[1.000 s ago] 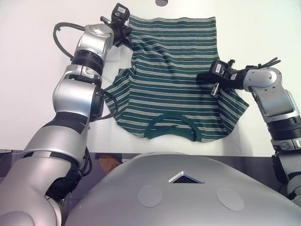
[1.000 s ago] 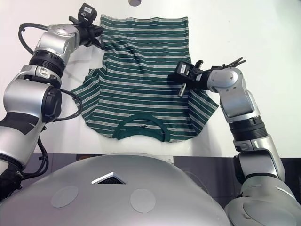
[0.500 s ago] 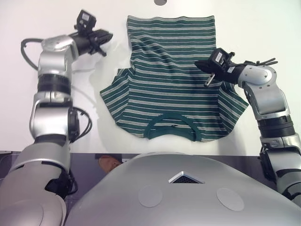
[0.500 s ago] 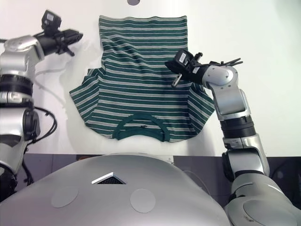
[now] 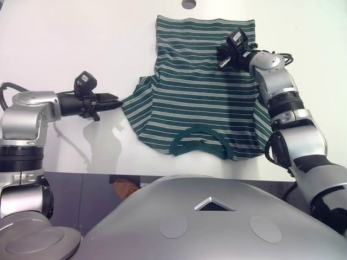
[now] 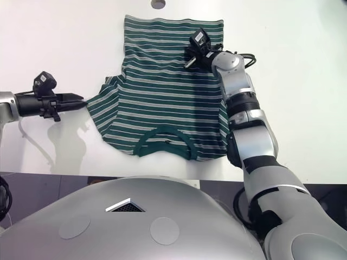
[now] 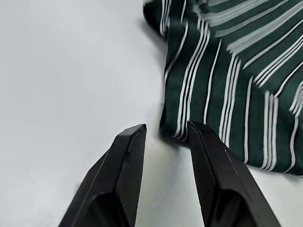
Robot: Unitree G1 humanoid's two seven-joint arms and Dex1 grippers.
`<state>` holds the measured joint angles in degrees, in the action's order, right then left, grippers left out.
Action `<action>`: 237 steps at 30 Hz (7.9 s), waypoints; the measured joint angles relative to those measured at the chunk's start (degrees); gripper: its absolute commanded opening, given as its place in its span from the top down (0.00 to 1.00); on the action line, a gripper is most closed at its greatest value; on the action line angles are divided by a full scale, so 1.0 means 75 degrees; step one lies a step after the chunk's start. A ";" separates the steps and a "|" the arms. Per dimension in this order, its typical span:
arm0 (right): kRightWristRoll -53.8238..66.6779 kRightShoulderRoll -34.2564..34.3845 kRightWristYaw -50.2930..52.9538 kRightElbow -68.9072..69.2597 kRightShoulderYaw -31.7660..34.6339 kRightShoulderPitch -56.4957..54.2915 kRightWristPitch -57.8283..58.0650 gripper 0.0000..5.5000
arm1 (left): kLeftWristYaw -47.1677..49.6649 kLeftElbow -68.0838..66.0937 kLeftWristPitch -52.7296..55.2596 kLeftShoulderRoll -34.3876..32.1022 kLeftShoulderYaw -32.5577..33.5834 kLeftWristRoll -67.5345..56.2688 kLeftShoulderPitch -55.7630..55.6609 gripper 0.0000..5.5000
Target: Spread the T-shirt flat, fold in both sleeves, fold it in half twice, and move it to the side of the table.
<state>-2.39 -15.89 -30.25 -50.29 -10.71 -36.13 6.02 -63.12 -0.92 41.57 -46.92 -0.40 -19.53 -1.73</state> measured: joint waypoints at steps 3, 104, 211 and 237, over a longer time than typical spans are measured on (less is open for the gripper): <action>0.0000 0.0089 0.0069 -0.0346 0.0088 -0.0048 -0.0264 1.00 | 0.0001 -0.0219 -0.0214 0.0018 -0.0130 -0.0009 0.0003 0.71; 0.2859 -0.4914 -0.4630 0.9204 0.1719 0.5765 0.2544 0.63 | 0.1550 0.1854 -0.2208 0.0668 -0.0516 -0.0042 0.0306 0.55; 0.1457 -0.2924 -0.4076 0.7343 0.0809 0.2495 0.2249 0.74 | 0.1340 -0.3510 -0.6555 0.1460 -0.1425 0.2450 -0.2552 0.76; -0.1821 -0.2712 -0.2105 0.3671 -0.1418 0.2495 -0.4605 0.87 | 0.2628 -0.0194 -0.8326 0.0672 -0.2237 0.4765 -0.0208 0.68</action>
<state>-16.04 -36.23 -46.04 -22.76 -21.35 -17.42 -28.52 -43.41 -2.37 -20.87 -41.88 -17.18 16.21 -3.29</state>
